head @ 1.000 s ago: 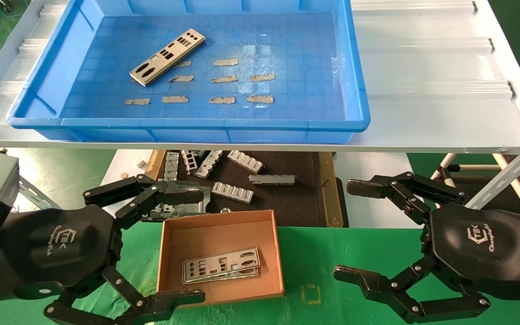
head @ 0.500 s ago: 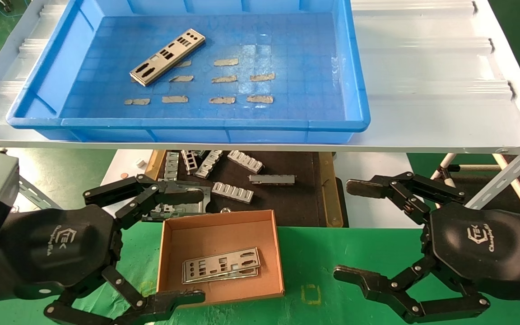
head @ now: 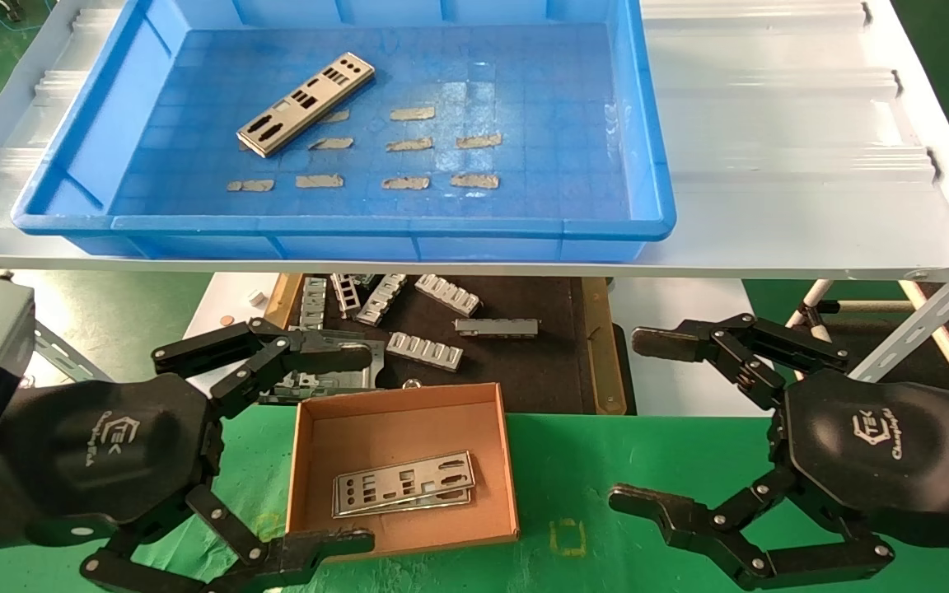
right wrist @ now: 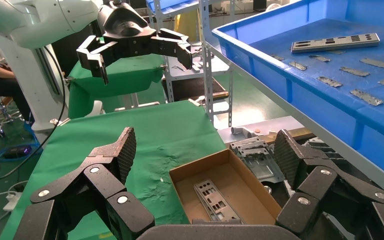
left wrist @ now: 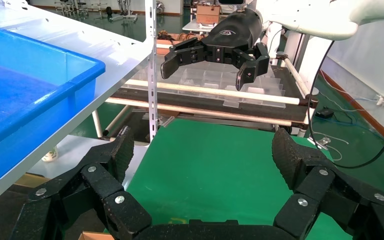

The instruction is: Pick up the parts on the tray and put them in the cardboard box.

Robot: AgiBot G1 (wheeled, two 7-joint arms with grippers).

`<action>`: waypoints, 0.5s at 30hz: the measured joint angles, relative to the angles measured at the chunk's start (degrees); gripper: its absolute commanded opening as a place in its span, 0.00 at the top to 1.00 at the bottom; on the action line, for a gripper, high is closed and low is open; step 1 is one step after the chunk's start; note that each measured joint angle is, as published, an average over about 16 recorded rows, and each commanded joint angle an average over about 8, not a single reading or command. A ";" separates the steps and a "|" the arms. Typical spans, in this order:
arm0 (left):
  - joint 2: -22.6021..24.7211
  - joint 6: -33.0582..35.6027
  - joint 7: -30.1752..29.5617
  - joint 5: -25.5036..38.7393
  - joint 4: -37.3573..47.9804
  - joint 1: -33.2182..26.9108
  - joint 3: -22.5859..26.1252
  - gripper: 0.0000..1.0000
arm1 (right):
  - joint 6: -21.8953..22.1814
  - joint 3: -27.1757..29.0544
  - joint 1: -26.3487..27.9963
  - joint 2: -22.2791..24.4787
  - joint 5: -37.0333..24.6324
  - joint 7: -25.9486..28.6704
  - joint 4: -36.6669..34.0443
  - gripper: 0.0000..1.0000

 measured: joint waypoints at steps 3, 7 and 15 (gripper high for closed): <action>0.00 0.00 0.00 0.00 0.00 0.00 0.00 0.00 | 0.00 0.00 0.00 0.00 0.00 0.00 0.00 0.00; 0.00 0.00 0.00 0.00 0.00 0.00 0.00 0.00 | 0.00 0.00 0.00 0.00 0.00 0.00 0.00 0.00; 0.00 0.00 0.00 0.00 0.00 0.00 0.00 0.00 | 0.00 0.00 0.00 0.00 0.00 0.00 0.00 0.00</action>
